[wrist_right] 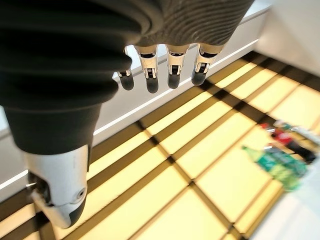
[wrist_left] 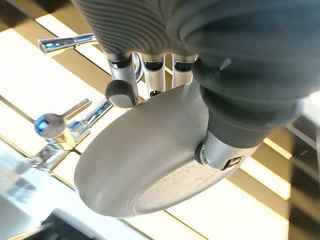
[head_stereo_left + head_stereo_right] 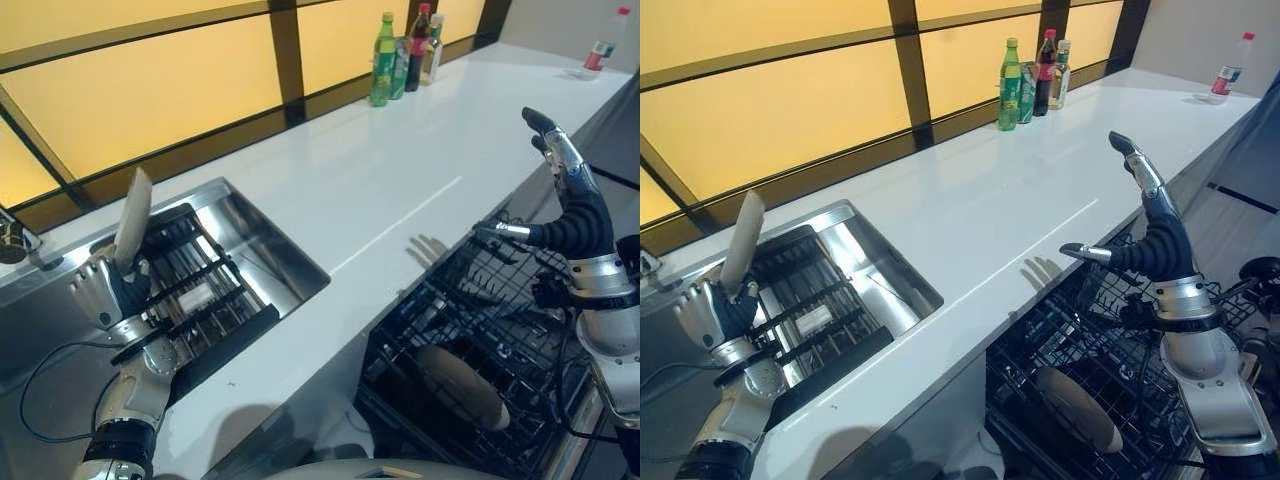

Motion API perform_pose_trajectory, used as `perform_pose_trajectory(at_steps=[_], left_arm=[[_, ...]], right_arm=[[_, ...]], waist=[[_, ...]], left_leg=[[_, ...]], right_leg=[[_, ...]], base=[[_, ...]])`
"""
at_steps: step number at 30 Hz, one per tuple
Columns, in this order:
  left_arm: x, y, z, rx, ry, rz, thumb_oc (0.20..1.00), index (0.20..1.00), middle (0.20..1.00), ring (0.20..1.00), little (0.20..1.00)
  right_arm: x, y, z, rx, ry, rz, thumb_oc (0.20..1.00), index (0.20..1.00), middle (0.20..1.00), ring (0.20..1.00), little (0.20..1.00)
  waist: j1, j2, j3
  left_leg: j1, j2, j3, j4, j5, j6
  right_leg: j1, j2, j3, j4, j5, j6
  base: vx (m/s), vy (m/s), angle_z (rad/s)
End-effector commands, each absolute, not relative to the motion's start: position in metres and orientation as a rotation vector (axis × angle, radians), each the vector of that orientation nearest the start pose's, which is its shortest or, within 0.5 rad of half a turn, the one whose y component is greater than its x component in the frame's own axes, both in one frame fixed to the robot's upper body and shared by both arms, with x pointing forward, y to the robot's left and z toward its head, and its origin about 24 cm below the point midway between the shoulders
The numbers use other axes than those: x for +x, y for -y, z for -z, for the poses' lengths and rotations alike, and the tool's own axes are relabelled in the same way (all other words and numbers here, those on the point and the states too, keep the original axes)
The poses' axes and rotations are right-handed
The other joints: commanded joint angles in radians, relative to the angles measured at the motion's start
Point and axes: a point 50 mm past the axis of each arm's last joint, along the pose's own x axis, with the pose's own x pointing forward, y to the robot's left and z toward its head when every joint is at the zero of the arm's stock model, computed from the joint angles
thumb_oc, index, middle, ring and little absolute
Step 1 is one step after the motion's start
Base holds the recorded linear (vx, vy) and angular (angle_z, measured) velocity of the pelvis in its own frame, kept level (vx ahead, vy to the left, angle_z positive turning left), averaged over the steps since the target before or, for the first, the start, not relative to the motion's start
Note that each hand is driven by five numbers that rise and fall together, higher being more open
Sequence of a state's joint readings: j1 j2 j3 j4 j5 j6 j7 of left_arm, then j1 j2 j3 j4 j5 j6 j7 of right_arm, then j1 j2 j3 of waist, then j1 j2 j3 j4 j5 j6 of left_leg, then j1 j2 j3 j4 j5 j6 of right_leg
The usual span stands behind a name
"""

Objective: Pick up plates and place into dishwasher.

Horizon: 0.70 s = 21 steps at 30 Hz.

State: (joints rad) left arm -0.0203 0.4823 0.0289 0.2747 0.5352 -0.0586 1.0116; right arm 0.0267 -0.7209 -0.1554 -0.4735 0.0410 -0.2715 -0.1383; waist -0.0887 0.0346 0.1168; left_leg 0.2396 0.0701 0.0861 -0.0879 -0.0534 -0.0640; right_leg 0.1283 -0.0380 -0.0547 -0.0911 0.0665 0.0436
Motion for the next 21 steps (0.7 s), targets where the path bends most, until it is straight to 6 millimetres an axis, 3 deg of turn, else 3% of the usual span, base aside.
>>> perform_pose_trajectory(at_steps=[1,12,17,21], left_arm=[[0.231,-0.280,-0.086,1.039,0.486,-0.780,0.200,0.200,0.200,0.200,0.200],[0.245,-0.238,-0.134,0.883,0.742,-0.553,0.200,0.200,0.200,0.200,0.200],[0.248,-0.215,-0.145,0.782,0.775,-0.328,0.200,0.200,0.200,0.200,0.200],[0.243,-0.185,-0.159,0.761,0.901,-0.058,0.200,0.200,0.200,0.200,0.200]], right_arm=[[0.207,0.214,-0.248,-0.659,0.993,-0.022,1.000,1.000,1.000,1.000,1.000],[0.214,0.198,-0.260,-0.631,1.044,-0.107,1.000,1.000,1.000,1.000,1.000],[0.216,0.189,-0.264,-0.634,1.068,-0.155,1.000,1.000,1.000,1.000,1.000],[0.218,0.183,-0.269,-0.654,1.081,-0.207,1.000,1.000,1.000,1.000,1.000]], waist=[[0.047,-0.065,-0.058],[0.065,-0.062,-0.074],[0.074,-0.061,-0.074],[0.079,-0.057,-0.075]], left_leg=[[-0.096,-0.011,-0.013,0.010,0.023,0.013],[-0.105,-0.022,-0.028,0.006,0.023,0.016],[-0.109,-0.027,-0.039,0.006,0.022,0.019],[-0.111,-0.030,-0.041,0.005,0.022,0.021]], right_leg=[[-0.011,-0.006,-0.003,0.084,-0.118,0.023],[-0.008,-0.005,-0.013,0.077,-0.113,0.025],[-0.009,-0.004,-0.016,0.077,-0.113,0.024],[-0.010,-0.005,-0.020,0.077,-0.113,0.028]], base=[[-0.05,0.002,0.12],[-0.04,0.012,0.05],[-0.04,0.012,0.04],[-0.05,0.017,0.01]])
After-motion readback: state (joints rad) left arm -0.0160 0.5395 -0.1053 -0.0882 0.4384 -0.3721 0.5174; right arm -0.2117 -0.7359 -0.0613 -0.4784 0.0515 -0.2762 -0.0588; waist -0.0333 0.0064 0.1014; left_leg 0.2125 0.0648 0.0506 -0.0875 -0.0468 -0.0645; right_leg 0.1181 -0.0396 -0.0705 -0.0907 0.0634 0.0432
